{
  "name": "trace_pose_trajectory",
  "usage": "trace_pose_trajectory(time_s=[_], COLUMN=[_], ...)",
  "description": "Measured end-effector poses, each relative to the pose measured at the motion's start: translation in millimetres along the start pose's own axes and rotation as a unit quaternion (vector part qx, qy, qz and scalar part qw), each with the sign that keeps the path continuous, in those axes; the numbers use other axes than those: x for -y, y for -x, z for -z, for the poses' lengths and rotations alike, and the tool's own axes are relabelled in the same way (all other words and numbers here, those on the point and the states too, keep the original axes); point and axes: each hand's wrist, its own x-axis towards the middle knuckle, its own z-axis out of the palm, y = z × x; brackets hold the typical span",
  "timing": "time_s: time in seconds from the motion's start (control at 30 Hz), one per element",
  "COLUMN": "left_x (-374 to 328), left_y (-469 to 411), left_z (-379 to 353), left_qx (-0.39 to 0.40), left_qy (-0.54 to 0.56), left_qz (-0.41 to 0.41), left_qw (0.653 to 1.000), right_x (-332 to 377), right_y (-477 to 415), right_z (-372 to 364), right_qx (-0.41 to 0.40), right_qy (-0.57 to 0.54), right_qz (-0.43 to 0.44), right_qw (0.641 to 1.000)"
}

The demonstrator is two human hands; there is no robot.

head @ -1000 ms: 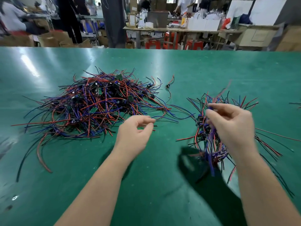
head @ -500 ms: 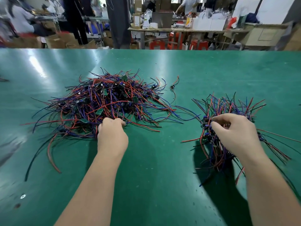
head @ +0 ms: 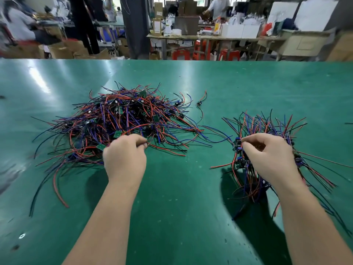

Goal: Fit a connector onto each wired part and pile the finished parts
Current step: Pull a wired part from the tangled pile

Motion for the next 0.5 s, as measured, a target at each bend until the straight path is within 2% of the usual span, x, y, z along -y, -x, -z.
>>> trace_pose_trajectory(time_s=[0.07, 0.13, 0.2, 0.27, 0.33, 0.37, 0.47, 0.5], left_x=[-8.1, -20.5, -36.1, -58.4, -77.5, -83.7, -81.8, -78.5], left_y=[1.0, 10.3, 30.2, 57.2, 78.9, 84.9, 86.5, 82.2], left_z=[9.8, 14.5, 10.4, -2.0, -12.1, -14.1, -12.0, -9.6], left_qx=[-0.131, -0.205, -0.172, -0.075, 0.044, 0.090, 0.044, 0.027], left_qy=[0.100, 0.213, 0.267, 0.278, 0.305, 0.334, 0.354, 0.360], left_qz=[-0.083, -0.200, -0.291, -0.358, -0.361, -0.358, -0.412, -0.402], left_qw=[0.983, 0.934, 0.903, 0.888, 0.880, 0.867, 0.838, 0.842], right_x=[1.1, 4.7, 10.2, 17.1, 22.1, 23.1, 23.6, 23.3], right_y=[0.9, 2.6, 6.7, 12.3, 18.1, 19.9, 19.2, 17.8], right_z=[-1.9, -6.3, -12.8, -22.3, -34.6, -38.2, -34.7, -31.5], right_qx=[-0.006, 0.007, 0.097, 0.242, 0.315, 0.307, 0.204, 0.182], right_qy=[-0.012, -0.045, -0.103, -0.169, -0.229, -0.254, -0.310, -0.345], right_qz=[0.002, 0.013, 0.043, 0.064, 0.073, 0.074, 0.089, 0.084], right_qw=[1.000, 0.999, 0.989, 0.953, 0.918, 0.914, 0.924, 0.917])
